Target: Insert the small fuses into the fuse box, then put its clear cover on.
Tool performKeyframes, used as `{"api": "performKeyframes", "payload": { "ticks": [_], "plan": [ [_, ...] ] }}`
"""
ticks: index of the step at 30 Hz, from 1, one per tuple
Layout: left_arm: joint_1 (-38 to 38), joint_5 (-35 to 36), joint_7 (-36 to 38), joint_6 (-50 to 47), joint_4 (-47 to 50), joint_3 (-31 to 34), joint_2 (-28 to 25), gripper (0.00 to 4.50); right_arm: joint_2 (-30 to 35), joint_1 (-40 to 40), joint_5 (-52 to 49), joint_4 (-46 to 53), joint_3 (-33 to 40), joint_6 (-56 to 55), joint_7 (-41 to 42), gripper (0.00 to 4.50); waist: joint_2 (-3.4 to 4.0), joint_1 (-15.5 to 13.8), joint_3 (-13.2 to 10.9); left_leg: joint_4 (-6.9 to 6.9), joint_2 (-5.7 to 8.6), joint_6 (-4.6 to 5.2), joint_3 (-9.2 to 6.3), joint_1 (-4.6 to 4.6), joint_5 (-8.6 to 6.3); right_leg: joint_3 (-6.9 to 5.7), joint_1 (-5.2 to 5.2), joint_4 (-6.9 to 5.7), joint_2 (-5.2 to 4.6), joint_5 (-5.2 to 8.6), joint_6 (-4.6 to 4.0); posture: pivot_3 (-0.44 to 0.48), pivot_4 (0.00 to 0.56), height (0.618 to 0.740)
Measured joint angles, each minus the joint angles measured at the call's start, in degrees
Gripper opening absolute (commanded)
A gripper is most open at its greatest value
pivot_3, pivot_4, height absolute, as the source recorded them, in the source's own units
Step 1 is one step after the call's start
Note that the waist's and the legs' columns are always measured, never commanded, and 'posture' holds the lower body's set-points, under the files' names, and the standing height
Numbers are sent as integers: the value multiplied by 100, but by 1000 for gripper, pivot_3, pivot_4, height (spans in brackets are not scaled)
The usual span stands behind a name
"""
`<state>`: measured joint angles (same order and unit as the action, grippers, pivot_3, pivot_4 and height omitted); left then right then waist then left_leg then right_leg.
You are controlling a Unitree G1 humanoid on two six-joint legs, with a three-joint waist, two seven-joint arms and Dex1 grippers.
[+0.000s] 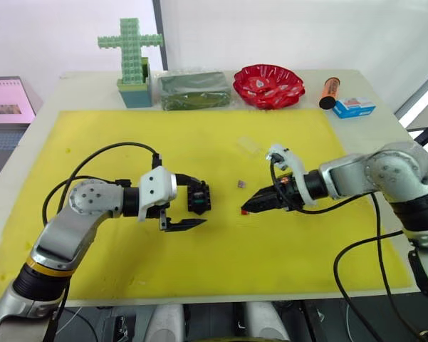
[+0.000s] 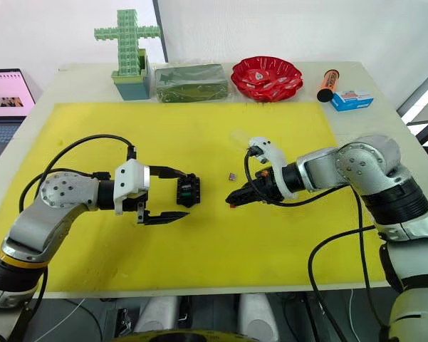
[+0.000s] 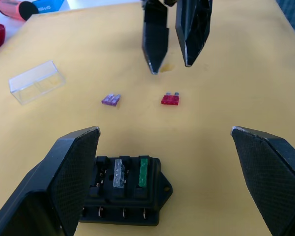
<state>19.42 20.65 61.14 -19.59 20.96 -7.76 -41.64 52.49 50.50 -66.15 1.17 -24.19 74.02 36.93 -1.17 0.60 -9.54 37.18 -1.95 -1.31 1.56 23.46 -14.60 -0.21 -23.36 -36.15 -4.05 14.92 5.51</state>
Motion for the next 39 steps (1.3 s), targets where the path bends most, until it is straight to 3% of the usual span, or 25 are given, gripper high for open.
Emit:
{"api": "performKeyframes", "payload": {
  "ticks": [7, 13, 24, 27, 29, 36, 39],
  "plan": [
    [44, -3, 4, 18, -4, -3, 5, 4500, -170, 585, 2107, -923, -1153, -994, 2584, 3481, 0, 6, 0, -1, 0, 0, 1, 0, 0, 0, -3, -2, 0, 0, 0, 0, 150, 740],
    [34, -3, -9, 17, 13, 1, -1, 4500, -589, 817, 3191, -1562, -1635, -1472, 3871, 3481, 2, 1, -1, 1, 0, 0, 2, 0, 0, 0, -4, -6, 0, 0, 0, 0, 150, 740],
    [30, -3, -36, 3, 23, 0, -3, 4500, -1165, 961, 4325, -2291, -1748, -1828, 4833, 3481, 2, 1, -1, 2, 1, -1, 2, 0, 0, -1, -3, -8, 1, -1, 0, 0, 150, 740],
    [22, -3, -46, -10, 51, 1, -3, 4500, -1261, 993, 4509, -2360, -1736, -1834, 4982, 2925, 2, 4, -1, 2, 1, -1, 2, 0, 0, -1, -3, -8, 1, -1, 0, 0, 150, 740],
    [-19, -3, -62, -12, 102, 1, -3, 4500, -1346, 1004, 4625, -2432, -1733, -1814, 5012, 2305, 2, 6, -1, 2, 1, -1, 2, -1, 0, -1, -4, -9, 1, -1, 0, 0, 150, 740],
    [-70, -3, -141, -18, 177, 1, -3, 4500, -1577, 1111, 4925, -2871, -1727, -1754, 5249, 2305, 2, 4, -1, 3, 2, -1, 2, -1, 0, -1, -3, -10, 1, -1, 0, 0, 150, 740],
    [-70, -3, -146, -18, 177, 1, -3, 4500, -1668, 1158, 5011, -3039, -1722, -1752, 5328, 1740, 2, 9, -1, 3, 2, -1, 2, -1, 0, -1, -3, -10, 2, -1, 0, 0, 150, 740]
  ]
}}
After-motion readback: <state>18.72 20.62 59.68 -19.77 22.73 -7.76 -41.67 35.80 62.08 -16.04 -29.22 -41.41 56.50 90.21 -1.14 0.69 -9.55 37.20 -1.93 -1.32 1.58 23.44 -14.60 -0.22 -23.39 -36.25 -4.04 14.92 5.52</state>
